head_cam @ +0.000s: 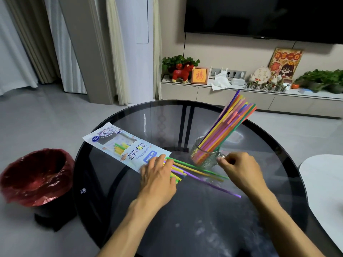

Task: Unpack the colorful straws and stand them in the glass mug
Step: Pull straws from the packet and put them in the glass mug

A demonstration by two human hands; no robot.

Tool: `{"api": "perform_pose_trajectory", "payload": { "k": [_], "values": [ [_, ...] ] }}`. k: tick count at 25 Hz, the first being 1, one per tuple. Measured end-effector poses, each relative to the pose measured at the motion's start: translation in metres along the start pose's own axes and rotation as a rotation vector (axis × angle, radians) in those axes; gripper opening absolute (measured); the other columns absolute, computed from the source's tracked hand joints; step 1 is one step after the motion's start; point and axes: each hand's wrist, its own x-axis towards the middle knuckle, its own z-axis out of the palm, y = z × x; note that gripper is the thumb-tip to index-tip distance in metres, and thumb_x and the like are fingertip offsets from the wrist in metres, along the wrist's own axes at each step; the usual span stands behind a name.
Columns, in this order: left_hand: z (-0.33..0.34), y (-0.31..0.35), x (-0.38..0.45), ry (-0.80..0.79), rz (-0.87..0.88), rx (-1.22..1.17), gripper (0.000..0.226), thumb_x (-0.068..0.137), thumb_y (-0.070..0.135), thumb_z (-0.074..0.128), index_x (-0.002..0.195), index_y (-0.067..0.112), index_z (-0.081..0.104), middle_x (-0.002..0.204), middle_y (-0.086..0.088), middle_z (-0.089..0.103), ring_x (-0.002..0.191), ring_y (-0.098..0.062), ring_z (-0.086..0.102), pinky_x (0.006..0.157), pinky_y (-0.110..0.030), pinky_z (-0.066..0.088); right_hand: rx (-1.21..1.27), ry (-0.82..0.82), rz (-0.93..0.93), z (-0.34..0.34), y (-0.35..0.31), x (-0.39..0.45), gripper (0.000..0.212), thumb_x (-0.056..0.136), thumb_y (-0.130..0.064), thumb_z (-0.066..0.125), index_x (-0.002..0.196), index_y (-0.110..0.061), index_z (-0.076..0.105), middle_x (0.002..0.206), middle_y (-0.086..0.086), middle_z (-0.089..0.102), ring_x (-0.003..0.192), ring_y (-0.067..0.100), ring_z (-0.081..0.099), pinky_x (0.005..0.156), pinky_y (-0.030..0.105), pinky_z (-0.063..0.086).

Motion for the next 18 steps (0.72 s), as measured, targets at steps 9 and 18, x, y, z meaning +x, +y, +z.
{"api": "perform_pose_trajectory", "payload": {
  "k": [9,18],
  "values": [
    [-0.002,-0.007,-0.007,-0.281,0.046,0.134,0.049,0.095,0.046,0.044,0.143,0.036,0.038,0.157,0.004,0.027,0.142,-0.022,0.021,0.111,-0.043,0.028,-0.290,-0.165,-0.392,0.059,-0.032,-0.032,0.042,0.090,-0.055,0.050,0.113,-0.020,0.058,0.116,0.001,0.063,0.105,0.028,0.053,0.082,0.040,0.044],
    [0.003,-0.006,-0.010,-0.275,0.084,0.156,0.054,0.096,0.047,0.041,0.147,0.035,0.028,0.160,0.003,0.017,0.145,-0.021,0.015,0.112,-0.043,0.025,-0.406,-0.215,-0.350,0.073,-0.048,-0.036,0.024,0.096,-0.023,0.047,0.114,-0.007,0.046,0.118,0.013,0.053,0.107,0.034,0.055,0.079,0.042,0.047]
  ]
}}
